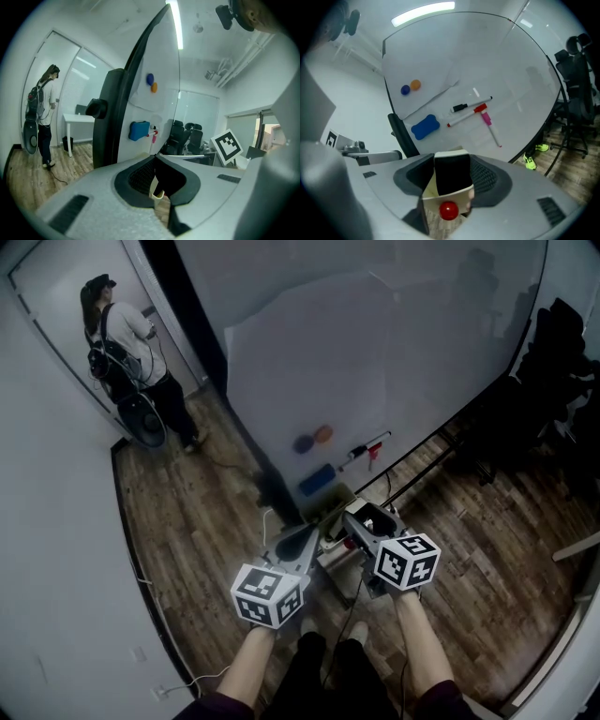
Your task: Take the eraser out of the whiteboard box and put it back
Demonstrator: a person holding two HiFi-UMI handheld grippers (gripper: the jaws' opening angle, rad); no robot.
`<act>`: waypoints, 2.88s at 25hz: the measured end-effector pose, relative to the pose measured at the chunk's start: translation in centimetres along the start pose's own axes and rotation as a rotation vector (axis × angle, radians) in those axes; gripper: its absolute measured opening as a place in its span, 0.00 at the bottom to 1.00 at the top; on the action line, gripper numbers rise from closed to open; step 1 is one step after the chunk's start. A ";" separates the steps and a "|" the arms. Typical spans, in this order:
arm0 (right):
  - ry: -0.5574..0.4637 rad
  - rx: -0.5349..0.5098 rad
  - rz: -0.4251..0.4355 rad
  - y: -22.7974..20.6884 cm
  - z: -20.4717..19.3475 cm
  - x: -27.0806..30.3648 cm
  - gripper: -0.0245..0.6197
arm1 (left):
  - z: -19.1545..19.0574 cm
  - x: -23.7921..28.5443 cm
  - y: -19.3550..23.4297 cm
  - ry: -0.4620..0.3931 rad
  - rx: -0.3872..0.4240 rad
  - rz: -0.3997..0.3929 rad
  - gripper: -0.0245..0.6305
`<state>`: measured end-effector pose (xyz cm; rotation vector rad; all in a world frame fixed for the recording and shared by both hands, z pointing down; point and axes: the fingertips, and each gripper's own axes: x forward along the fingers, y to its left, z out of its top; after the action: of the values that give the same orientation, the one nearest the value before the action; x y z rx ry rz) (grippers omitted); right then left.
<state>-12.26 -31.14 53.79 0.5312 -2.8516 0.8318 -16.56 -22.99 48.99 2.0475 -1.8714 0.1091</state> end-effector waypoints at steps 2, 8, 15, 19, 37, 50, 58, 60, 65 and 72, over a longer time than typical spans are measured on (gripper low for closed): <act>-0.002 0.000 0.000 0.0 0.0 0.0 0.40 | -0.1 0.0 0.0 0.001 -0.002 -0.001 0.04; -0.017 -0.002 -0.003 0.1 0.2 -0.4 0.40 | 0.0 -0.2 -0.2 -0.002 0.000 -0.002 0.04; -0.078 -0.026 0.008 1.9 3.8 -2.1 0.39 | 2.7 -1.1 -1.1 -0.037 0.021 -0.015 0.04; -0.136 -0.054 0.019 4.1 7.6 -4.1 0.39 | 6.1 -2.0 -2.3 -0.076 0.044 -0.041 0.04; -0.360 -0.210 0.074 13.6 19.6 -11.1 0.39 | 17.7 -6.6 -6.1 -0.229 0.163 -0.157 0.04; -0.461 -0.272 0.098 17.1 24.0 -14.8 0.39 | 22.5 -8.6 -8.9 -0.306 0.194 -0.223 0.04; -0.451 -0.262 0.092 16.7 23.5 -14.7 0.39 | 22.1 -8.7 -8.8 -0.318 0.151 -0.241 0.04; -0.450 -0.259 0.092 16.6 23.4 -14.6 0.39 | 22.1 -8.6 -8.7 -0.318 0.157 -0.239 0.04; -0.447 -0.256 0.094 16.5 23.3 -14.3 0.39 | 21.9 -8.4 -8.5 -0.313 0.147 -0.243 0.04; -0.445 -0.234 0.091 15.8 22.9 -13.7 0.39 | 21.3 -7.9 -8.0 -0.299 0.139 -0.236 0.04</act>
<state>-5.78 -27.01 23.77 0.6250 -3.3377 0.4195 -13.64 -21.79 25.14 2.4797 -1.8102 -0.1391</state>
